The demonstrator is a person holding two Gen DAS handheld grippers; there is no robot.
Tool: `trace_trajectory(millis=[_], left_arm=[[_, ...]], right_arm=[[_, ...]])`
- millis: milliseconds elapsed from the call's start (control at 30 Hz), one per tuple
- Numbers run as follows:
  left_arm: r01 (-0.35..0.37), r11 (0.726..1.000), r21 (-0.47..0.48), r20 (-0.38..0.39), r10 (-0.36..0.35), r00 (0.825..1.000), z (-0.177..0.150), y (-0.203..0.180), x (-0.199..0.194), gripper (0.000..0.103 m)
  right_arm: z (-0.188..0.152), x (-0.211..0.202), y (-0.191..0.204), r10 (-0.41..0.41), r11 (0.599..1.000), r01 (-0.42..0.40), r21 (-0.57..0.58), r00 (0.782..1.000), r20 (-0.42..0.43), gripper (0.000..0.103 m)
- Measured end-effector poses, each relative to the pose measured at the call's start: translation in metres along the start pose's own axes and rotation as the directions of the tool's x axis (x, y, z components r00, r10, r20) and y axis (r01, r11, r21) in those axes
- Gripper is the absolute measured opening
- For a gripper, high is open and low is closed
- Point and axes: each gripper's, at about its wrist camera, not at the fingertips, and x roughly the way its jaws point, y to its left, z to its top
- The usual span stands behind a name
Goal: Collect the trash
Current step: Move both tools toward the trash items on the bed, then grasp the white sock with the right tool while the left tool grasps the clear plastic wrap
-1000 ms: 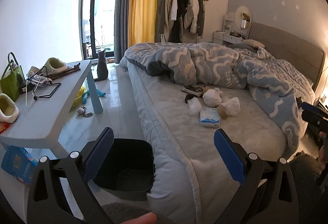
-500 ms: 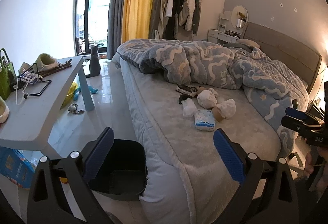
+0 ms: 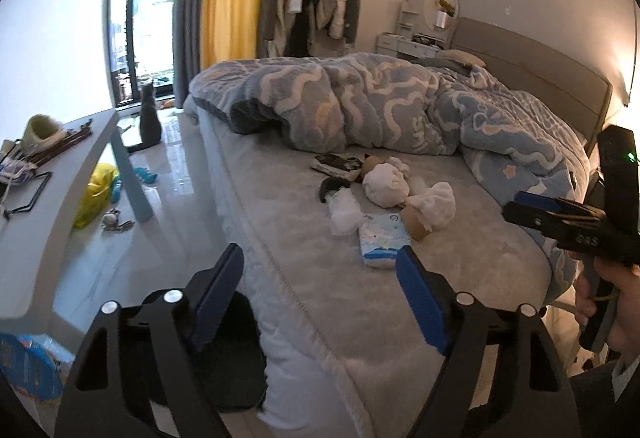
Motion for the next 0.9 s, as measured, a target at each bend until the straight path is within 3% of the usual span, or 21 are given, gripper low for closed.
trace_trajectory(millis=[433, 600, 733, 900], left_arm=[[0.038, 0.999, 0.016, -0.099, -0.036, 0.994, 0.022, -0.007, 0.077, 0.056], [0.043, 0.999, 0.006, -0.129, -0.042, 0.991, 0.028, -0.007, 0.098, 0.055], [0.051, 0.999, -0.014, -0.155, -0.052, 0.987, 0.030, -0.006, 0.118, 0.058], [0.061, 0.997, -0.043, -0.181, -0.067, 0.981, 0.027, -0.004, 0.137, 0.060]], right_arm=[[0.022, 0.080, -0.039, 0.002, 0.999, 0.002, 0.033, 0.994, -0.106, 0.072], [0.022, 0.100, -0.050, 0.038, 0.993, -0.022, 0.114, 0.989, -0.144, 0.054], [0.020, 0.112, -0.052, 0.056, 0.988, -0.028, 0.154, 0.981, -0.184, 0.048], [0.021, 0.116, -0.049, 0.049, 0.989, -0.021, 0.150, 0.981, -0.185, 0.019]])
